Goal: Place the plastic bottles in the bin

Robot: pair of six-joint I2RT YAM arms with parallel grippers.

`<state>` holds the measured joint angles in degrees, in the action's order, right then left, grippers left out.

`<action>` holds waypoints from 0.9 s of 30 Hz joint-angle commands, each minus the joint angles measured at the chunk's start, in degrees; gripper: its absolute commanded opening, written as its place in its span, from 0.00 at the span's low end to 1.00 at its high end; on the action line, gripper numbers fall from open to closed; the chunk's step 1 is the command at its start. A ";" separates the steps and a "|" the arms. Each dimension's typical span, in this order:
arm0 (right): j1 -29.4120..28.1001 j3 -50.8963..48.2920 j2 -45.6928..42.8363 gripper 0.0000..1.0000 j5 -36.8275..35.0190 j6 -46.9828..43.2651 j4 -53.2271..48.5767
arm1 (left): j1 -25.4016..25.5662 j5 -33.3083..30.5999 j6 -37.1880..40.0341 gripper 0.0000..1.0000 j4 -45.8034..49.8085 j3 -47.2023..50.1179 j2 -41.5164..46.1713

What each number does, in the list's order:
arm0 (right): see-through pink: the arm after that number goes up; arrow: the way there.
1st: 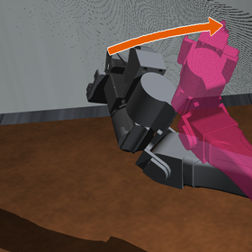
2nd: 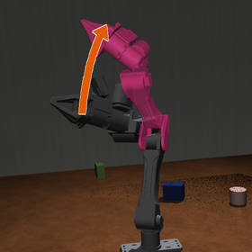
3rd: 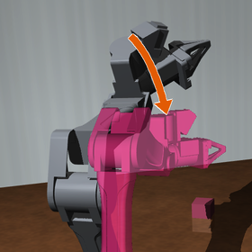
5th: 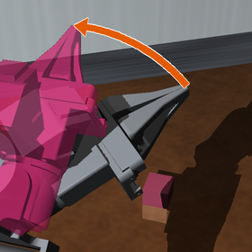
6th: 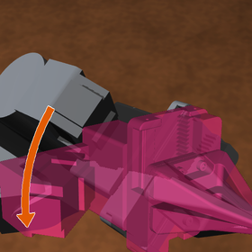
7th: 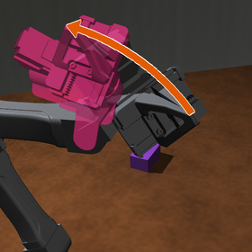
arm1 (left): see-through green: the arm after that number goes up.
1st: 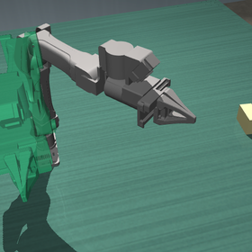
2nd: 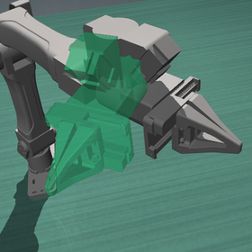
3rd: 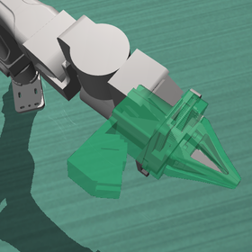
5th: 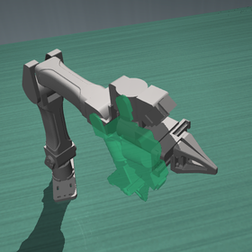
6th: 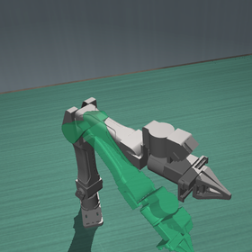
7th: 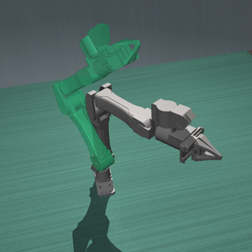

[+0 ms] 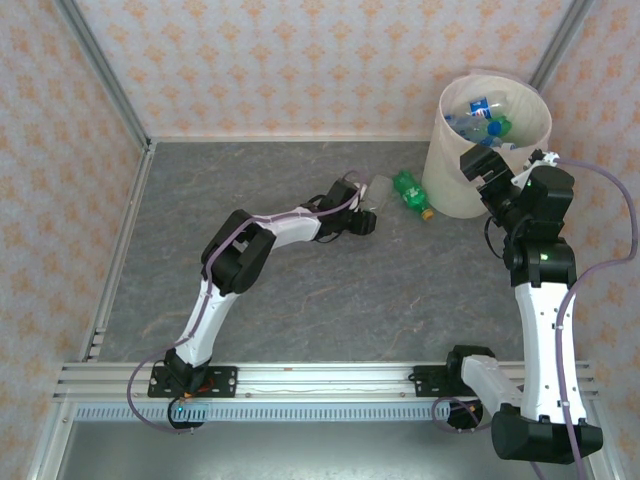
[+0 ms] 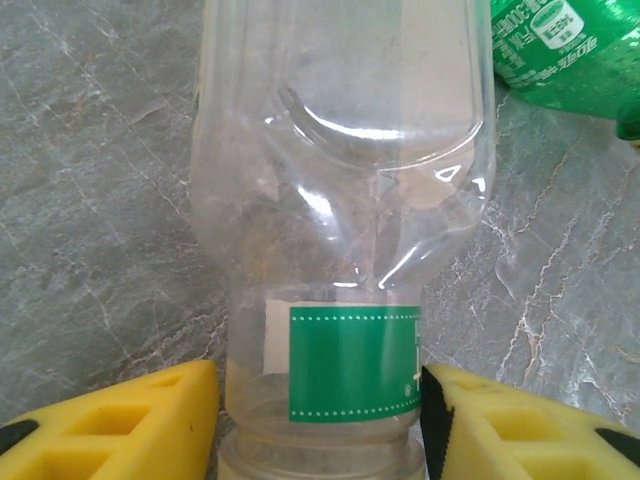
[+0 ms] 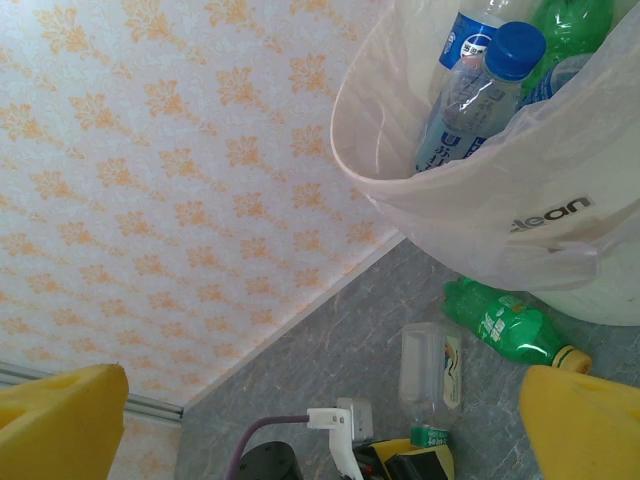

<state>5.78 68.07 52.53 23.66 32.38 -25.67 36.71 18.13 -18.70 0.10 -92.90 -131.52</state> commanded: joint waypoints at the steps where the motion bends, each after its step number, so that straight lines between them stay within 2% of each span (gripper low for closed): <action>1: -0.26 -0.36 -0.50 1.00 1.08 0.68 1.50 | 0.96 -4.53 3.09 0.50 3.72 -1.33 -1.92; 3: -0.26 -0.35 -0.46 1.00 1.15 0.80 1.46 | 1.08 -4.74 3.12 0.45 3.61 -0.99 -1.74; 9: -0.31 -0.16 -0.44 1.00 0.64 0.58 0.98 | 1.16 -5.36 2.80 0.20 0.40 1.84 2.01; 19: -0.26 0.77 -0.77 1.00 -2.00 0.05 1.68 | 1.65 -5.74 0.05 0.20 -4.71 7.60 14.52; 27: -1.23 0.04 0.20 1.00 1.61 -1.51 5.13 | 4.51 -5.56 1.02 0.20 -5.15 7.67 21.83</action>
<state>5.39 68.07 52.69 23.62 32.36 -23.97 40.01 12.99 -18.06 -2.90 -85.27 -111.72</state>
